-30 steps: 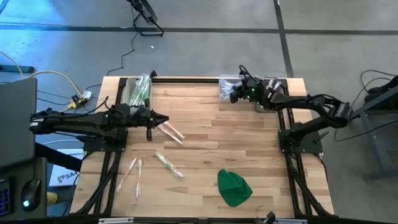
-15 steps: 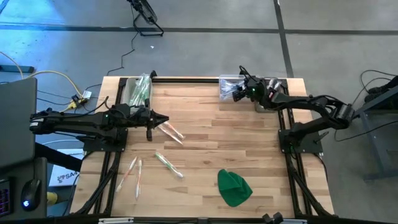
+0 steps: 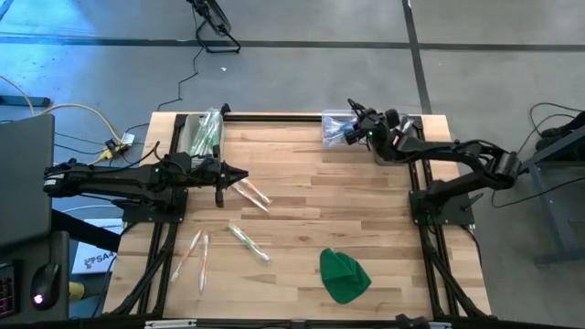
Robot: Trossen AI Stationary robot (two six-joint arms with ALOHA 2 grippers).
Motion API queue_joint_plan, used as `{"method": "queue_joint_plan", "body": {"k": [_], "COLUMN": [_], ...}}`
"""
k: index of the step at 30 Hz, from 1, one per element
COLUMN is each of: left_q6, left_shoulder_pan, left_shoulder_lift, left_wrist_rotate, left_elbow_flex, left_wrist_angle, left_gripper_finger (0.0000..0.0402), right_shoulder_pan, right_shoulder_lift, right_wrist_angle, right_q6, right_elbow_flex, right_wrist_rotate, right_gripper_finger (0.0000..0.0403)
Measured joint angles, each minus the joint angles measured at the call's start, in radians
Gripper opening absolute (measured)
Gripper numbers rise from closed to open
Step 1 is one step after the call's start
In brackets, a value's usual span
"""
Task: Pick & Place Toothbrushes
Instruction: Put the blue toothbrush into the transparent bin, then put the green toothbrush into the gray bin
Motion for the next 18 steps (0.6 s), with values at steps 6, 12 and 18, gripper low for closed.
{"method": "queue_joint_plan", "body": {"k": [6,12,18], "left_q6": [0.000,0.002,-0.021], "left_shoulder_pan": [0.000,0.000,0.000], "left_shoulder_lift": [0.000,0.000,0.000], "left_wrist_rotate": [0.000,0.000,0.000], "left_elbow_flex": [0.000,0.000,0.000], "left_wrist_angle": [-0.001,-0.010,-0.009], "left_gripper_finger": [0.0022,0.0022,0.0022], "right_shoulder_pan": [0.001,0.060,0.175], "right_shoulder_lift": [-0.005,-0.044,-0.097], "right_wrist_angle": [0.000,-0.016,-0.014], "right_q6": [-0.072,-0.061,-0.026], "right_elbow_flex": [0.023,0.024,0.024], "right_wrist_rotate": [0.091,0.005,-0.200], "right_gripper_finger": [0.0172,0.0171,0.0153]}}
